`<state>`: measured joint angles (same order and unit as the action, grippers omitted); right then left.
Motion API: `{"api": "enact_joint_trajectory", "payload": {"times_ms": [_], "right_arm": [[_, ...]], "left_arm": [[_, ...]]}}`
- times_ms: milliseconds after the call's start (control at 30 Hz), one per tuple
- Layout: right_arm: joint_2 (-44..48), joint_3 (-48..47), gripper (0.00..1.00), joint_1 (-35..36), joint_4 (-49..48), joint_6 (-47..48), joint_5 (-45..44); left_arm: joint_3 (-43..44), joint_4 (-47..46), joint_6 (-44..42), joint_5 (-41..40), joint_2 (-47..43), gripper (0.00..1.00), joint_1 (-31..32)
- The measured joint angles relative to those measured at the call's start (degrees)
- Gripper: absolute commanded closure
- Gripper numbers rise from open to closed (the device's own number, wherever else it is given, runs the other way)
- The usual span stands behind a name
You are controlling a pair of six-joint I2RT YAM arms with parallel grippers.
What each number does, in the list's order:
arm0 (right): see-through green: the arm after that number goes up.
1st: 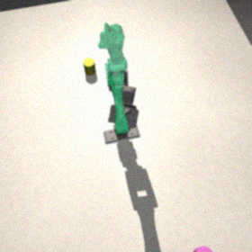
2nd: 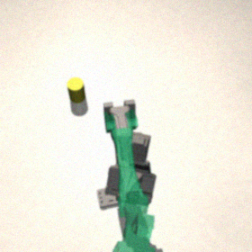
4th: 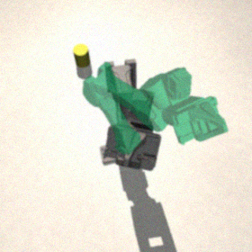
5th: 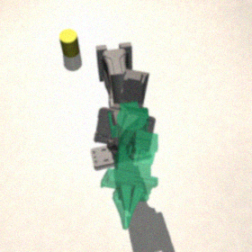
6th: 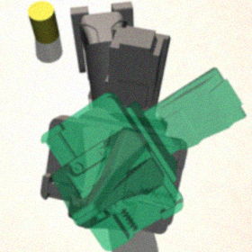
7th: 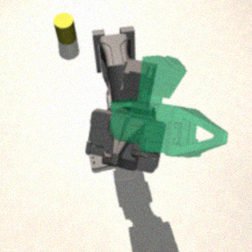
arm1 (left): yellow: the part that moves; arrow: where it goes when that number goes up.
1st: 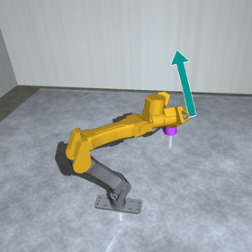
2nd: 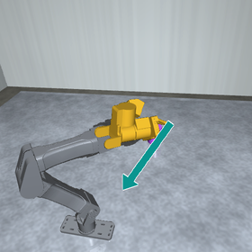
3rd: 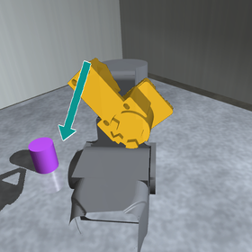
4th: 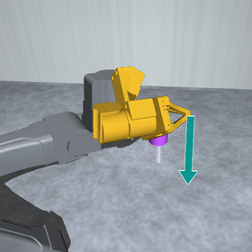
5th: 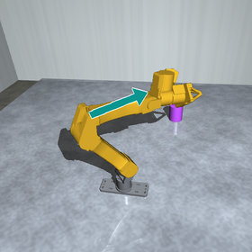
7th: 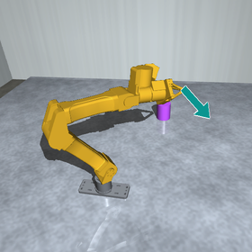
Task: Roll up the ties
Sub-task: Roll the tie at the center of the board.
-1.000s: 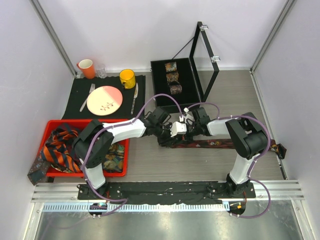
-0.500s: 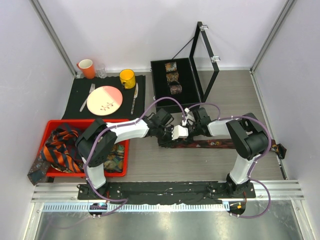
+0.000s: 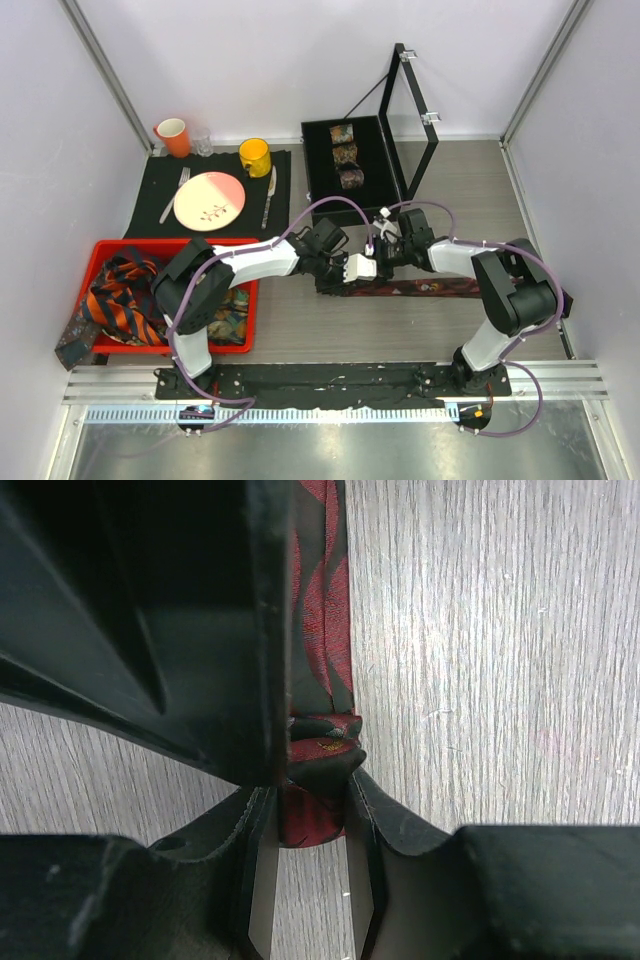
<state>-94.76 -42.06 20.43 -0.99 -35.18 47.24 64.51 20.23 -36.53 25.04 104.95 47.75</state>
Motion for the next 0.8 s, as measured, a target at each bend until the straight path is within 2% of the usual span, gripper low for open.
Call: {"api": "enact_joint_trajectory", "payload": {"times_ms": [333, 467, 500, 567, 633, 733, 767, 800], "right_arm": [[-2.8, 0.5, 0.69, 1.6, -3.0, -3.0, 0.8], [-3.9, 0.5, 0.82, 2.3, -3.6, -3.3, 1.0], [-4.3, 0.5, 0.90, 2.5, -3.8, -3.4, 1.0], [-4.7, 0.5, 0.99, 2.6, -3.7, -3.1, 0.9], [-5.1, 0.2, 0.99, 2.6, -3.0, -2.3, 0.9], [-5.2, -0.8, 0.99, 1.8, -0.4, 0.0, 0.7], [-5.2, -1.0, 0.99, 1.5, 0.4, 0.9, 0.5], [-5.3, -1.3, 0.99, 1.1, 1.8, 2.2, 0.4]], "left_arm": [[0.2, 0.3, 0.0, 0.0, 0.1, 0.68, 0.0], [0.3, 0.5, 0.0, 0.0, 0.2, 0.68, 0.0], [0.4, 0.6, 0.0, 0.0, 0.2, 0.68, 0.0], [0.5, 0.8, 0.0, 0.0, 0.3, 0.67, 0.0], [0.6, 0.9, 0.0, 0.0, 0.3, 0.66, 0.0], [0.6, 0.9, 0.0, 0.0, 0.3, 0.54, 0.0], [0.6, 0.9, 0.0, 0.0, 0.3, 0.46, 0.0], [0.6, 1.0, 0.0, 0.0, 0.3, 0.42, 0.0]]}}
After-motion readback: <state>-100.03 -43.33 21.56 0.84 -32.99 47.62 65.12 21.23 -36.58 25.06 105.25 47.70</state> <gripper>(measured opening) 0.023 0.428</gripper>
